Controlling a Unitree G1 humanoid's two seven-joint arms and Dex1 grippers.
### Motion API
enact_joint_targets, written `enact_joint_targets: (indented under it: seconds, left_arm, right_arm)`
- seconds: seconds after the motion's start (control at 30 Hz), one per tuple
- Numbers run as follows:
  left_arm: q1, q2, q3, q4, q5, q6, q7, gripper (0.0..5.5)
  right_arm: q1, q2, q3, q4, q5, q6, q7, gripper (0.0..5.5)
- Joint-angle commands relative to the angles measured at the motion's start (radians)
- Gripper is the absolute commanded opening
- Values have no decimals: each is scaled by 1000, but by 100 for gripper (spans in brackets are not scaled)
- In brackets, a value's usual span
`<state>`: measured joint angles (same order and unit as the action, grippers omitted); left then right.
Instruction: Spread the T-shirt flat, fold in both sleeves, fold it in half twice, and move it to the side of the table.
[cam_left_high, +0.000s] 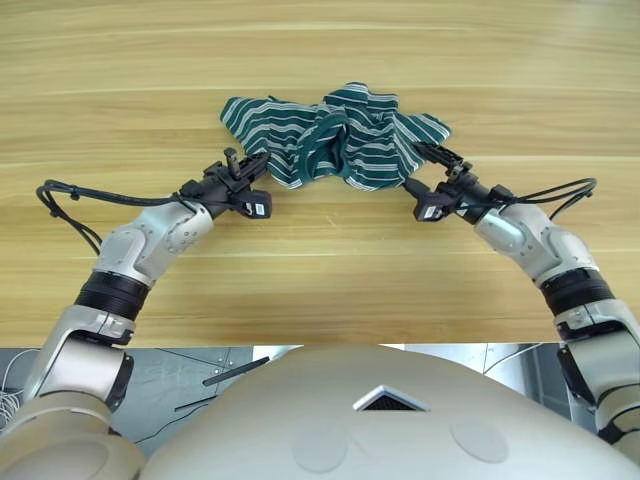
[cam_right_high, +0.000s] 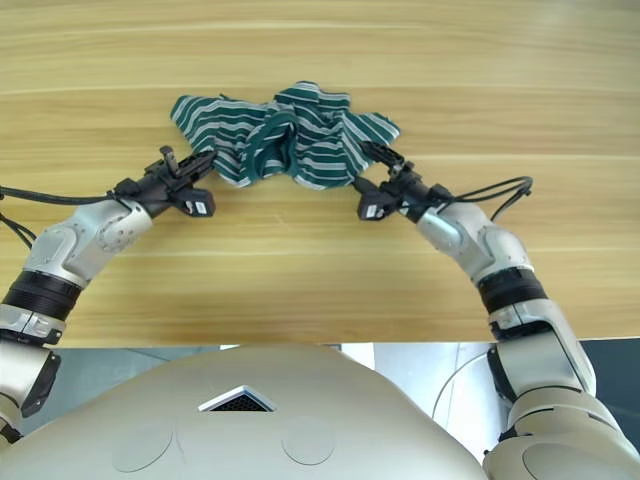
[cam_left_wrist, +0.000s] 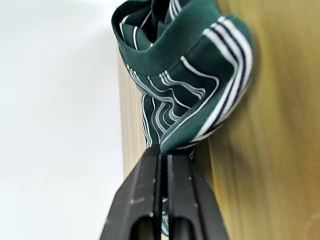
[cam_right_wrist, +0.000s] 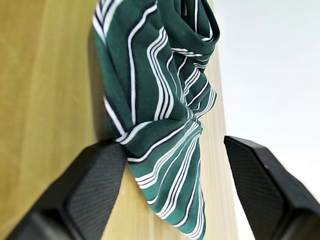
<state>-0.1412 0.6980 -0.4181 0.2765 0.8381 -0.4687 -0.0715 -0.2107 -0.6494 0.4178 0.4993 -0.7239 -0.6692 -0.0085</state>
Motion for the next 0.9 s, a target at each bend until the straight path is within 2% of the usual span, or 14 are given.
enact_joint_targets:
  seconds: [0.03,0.13,0.5,0.9]
  left_arm:
    - [44,-11,-43,42,21,16,-24,1]
    - [42,-8,-43,44,19,11,-23,1]
    - [47,-7,-48,42,17,8,-28,0]
    - [55,-14,-48,36,16,16,-23,0]
  right_arm:
    - [4,18,52,92,-43,3,8,346]
    - [4,22,66,105,-37,-7,1,346]
    - [-49,85,141,194,-57,-49,-41,138]
    - [-63,80,148,257,-44,-69,-90,3]
